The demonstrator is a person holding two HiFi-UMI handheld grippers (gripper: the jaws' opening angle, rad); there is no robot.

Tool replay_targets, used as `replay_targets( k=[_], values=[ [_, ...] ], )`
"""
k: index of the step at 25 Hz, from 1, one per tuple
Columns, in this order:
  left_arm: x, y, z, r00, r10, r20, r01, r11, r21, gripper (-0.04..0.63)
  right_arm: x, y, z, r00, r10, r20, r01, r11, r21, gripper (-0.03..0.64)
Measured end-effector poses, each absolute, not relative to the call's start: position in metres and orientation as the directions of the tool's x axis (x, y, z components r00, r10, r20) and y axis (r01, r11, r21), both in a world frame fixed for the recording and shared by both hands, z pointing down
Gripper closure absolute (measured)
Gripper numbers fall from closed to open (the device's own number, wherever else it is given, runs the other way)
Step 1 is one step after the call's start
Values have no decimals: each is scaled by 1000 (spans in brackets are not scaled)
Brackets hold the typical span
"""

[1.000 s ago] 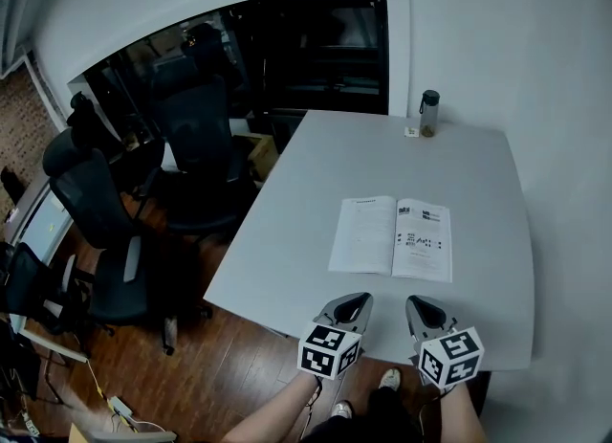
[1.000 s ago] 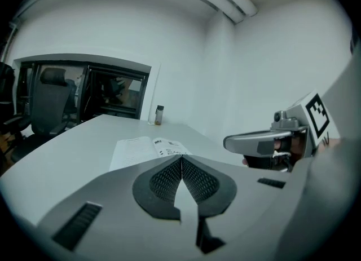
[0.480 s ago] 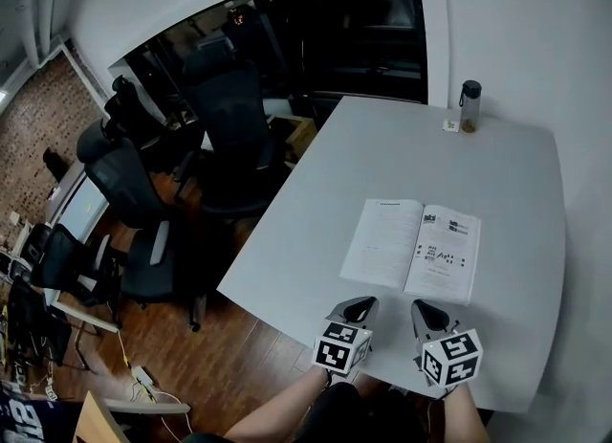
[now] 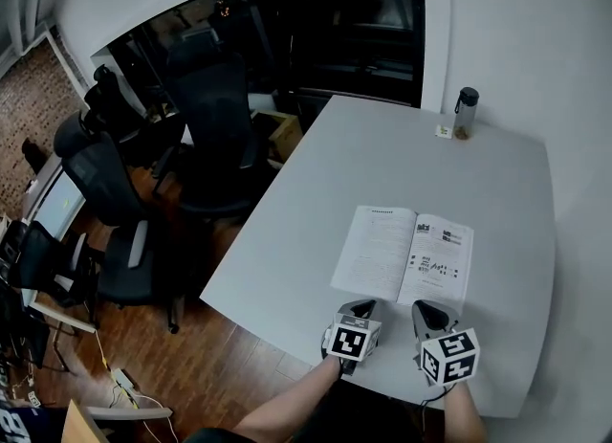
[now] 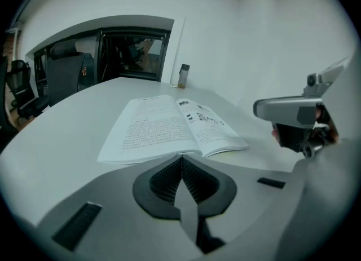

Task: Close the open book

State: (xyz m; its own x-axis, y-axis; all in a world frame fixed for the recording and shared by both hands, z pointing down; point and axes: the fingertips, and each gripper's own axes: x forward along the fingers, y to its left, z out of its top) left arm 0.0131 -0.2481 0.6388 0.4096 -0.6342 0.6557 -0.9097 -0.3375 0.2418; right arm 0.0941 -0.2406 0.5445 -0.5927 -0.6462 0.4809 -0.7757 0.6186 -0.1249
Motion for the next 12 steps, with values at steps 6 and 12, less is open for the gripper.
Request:
replay_targets(
  k=[6, 12],
  values=[
    [13, -263, 663, 401, -595, 696, -915, -295, 274, 591, 103, -248, 540, -549, -672, 497, -805, 584, -101, 612],
    [8, -262, 652, 383, -616, 688, -921, -311, 234, 591, 109, -249, 541, -527, -685, 502, -825, 553, -111, 612]
  ],
)
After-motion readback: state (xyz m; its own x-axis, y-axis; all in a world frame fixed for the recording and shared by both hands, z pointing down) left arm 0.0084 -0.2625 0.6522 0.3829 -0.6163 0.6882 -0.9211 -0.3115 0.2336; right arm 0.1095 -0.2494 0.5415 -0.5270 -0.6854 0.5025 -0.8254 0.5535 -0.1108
